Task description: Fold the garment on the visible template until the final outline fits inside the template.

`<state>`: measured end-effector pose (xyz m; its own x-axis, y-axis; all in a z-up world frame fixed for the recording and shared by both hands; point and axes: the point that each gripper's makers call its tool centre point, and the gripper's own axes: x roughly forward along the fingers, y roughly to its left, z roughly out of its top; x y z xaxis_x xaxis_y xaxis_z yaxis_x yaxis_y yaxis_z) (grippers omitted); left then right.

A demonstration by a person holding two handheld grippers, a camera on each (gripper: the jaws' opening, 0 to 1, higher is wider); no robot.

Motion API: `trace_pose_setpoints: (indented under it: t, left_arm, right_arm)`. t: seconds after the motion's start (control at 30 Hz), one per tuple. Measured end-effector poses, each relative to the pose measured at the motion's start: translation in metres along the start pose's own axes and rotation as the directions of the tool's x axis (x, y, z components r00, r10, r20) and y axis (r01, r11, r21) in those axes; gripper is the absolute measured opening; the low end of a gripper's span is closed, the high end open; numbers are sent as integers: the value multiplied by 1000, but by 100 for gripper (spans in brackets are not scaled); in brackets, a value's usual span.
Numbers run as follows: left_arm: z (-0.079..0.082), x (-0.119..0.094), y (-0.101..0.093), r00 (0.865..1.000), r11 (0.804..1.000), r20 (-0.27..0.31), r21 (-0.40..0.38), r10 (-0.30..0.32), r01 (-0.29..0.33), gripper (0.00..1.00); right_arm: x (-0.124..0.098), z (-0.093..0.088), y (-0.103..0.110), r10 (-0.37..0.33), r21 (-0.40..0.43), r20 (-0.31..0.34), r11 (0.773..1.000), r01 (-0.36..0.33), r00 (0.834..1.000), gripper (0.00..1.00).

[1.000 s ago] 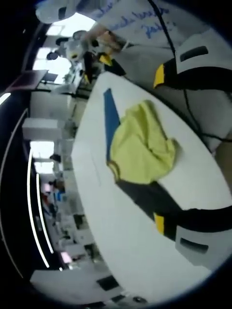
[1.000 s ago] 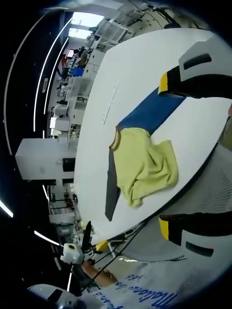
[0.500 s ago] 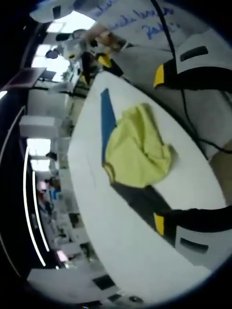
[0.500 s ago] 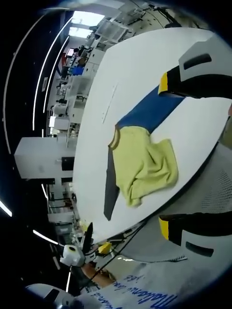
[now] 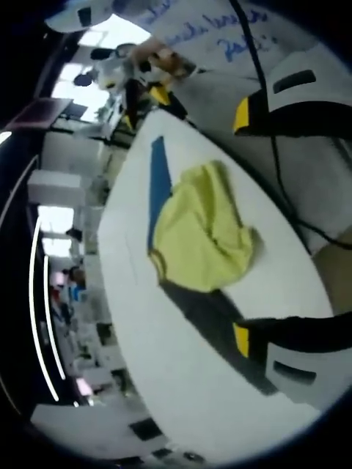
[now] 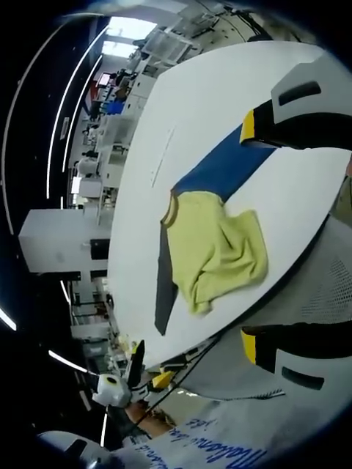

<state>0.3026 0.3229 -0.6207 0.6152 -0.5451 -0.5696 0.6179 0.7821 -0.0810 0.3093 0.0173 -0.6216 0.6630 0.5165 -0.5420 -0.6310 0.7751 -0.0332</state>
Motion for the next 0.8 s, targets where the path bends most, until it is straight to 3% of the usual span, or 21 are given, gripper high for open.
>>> trace_pose_setpoints:
  t: [0.37, 0.8]
  left_arm:
    - [-13, 10, 0, 999, 999, -25, -32, -20, 19, 98]
    - [-13, 21, 9, 999, 999, -46, -42, -21, 19, 92]
  right_arm:
    - [0, -4, -1, -7, 4, -15, 1000, 7, 1000, 100]
    - [5, 1, -1, -19, 17, -1, 1000, 19, 1000, 100]
